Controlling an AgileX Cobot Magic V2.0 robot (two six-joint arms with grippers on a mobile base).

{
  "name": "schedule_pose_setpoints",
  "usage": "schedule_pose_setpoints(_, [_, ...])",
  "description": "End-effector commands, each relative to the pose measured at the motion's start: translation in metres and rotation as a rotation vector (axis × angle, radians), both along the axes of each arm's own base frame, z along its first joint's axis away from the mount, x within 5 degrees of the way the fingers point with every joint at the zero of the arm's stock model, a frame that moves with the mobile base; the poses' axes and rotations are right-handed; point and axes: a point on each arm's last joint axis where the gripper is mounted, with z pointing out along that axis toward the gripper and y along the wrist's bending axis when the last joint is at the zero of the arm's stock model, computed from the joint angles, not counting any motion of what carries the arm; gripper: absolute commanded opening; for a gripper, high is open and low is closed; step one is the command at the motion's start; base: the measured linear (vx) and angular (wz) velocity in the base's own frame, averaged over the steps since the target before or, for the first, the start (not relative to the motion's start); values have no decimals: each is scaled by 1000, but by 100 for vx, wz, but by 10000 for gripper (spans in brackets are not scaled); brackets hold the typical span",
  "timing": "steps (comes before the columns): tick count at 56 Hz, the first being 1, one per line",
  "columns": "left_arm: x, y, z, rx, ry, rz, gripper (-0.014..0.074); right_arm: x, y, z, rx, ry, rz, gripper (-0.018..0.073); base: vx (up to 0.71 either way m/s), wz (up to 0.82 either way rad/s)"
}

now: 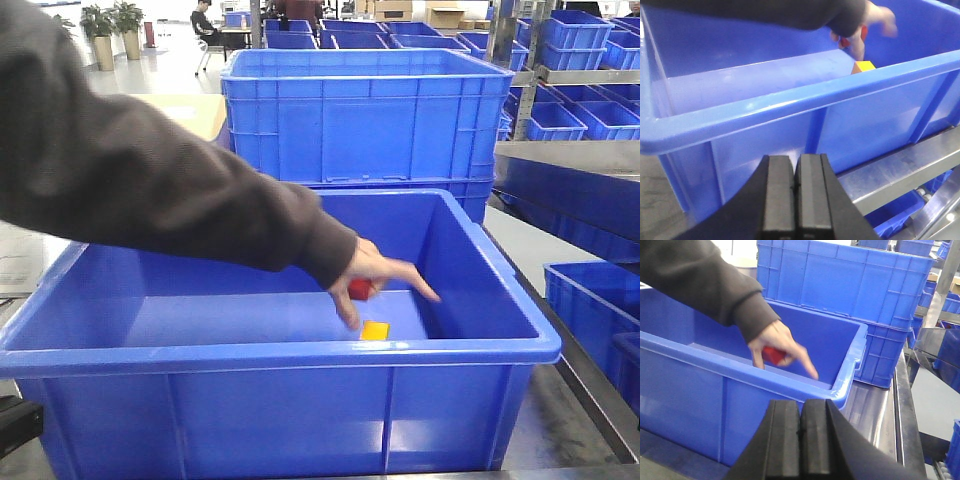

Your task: Pick red and yellow blocks into blue bin

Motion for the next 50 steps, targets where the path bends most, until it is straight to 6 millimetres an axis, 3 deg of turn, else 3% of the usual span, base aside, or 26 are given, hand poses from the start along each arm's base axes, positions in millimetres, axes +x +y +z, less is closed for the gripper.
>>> schedule_pose_setpoints(1, [3,4,15,-56,-97,68,0,-1,-2,18,37,-112,-21,-11,0,0])
schedule_pose_setpoints(11, [-22,23,18,-91,-288,219,0,-1,-2,18,37,-112,-21,-11,0,0])
schedule_pose_setpoints(15, [-35,33,7,-63,-367,285,0,-1,-2,18,37,-112,-21,-11,0,0])
schedule_pose_setpoints(23, [-63,46,-47,62,-475,374,0,-1,-2,18,37,-112,-21,-11,0,0])
schedule_pose_setpoints(33, [-81,49,-117,92,-540,396,0,-1,-2,18,37,-112,-21,-11,0,0])
schedule_pose_setpoints(50, [-87,47,-125,167,-471,345,1,0,-2,18,36,-110,-21,-11,0,0])
